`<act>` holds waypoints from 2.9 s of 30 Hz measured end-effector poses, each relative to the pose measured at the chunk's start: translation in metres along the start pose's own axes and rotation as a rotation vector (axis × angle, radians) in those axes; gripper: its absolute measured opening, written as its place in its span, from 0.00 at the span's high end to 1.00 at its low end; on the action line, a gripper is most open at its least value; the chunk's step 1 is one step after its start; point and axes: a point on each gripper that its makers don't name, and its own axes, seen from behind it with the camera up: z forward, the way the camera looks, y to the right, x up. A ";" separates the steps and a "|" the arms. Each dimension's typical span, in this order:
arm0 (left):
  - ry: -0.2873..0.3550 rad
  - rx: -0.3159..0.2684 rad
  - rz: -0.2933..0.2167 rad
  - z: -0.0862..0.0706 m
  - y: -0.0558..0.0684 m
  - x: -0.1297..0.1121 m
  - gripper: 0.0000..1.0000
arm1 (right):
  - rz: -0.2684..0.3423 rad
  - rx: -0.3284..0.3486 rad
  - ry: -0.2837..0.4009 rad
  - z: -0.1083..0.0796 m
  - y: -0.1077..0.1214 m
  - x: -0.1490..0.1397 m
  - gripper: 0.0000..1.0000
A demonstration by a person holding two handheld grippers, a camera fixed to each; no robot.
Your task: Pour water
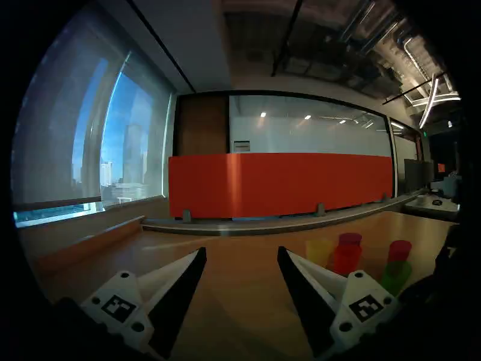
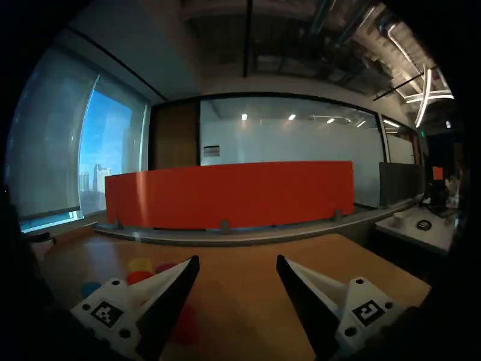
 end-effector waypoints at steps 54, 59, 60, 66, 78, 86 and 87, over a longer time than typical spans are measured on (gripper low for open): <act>-0.029 -0.002 -0.018 -0.003 -0.013 -0.046 0.13 | -0.013 -0.043 0.015 -0.013 0.003 0.011 0.01; -0.029 -0.002 -0.018 -0.003 -0.013 -0.046 0.13 | -0.015 -0.038 0.022 -0.014 0.003 0.012 0.01; -0.029 -0.002 -0.018 -0.003 -0.013 -0.046 0.13 | -0.016 -0.037 0.024 -0.014 0.003 0.012 0.01; -0.029 -0.002 -0.017 -0.003 -0.013 -0.045 0.13 | -0.028 -0.030 0.046 -0.017 0.004 0.016 0.01; -0.030 -0.002 -0.017 -0.003 -0.013 -0.045 0.00 | -0.099 -0.002 0.057 -0.022 0.003 0.000 0.01; -0.030 -0.002 -0.017 -0.003 -0.014 -0.045 0.00 | -0.089 0.011 0.091 -0.015 -0.006 -0.004 0.01; -0.030 -0.002 -0.017 -0.003 -0.014 -0.045 0.00 | -0.088 0.011 0.095 -0.014 -0.007 -0.005 0.01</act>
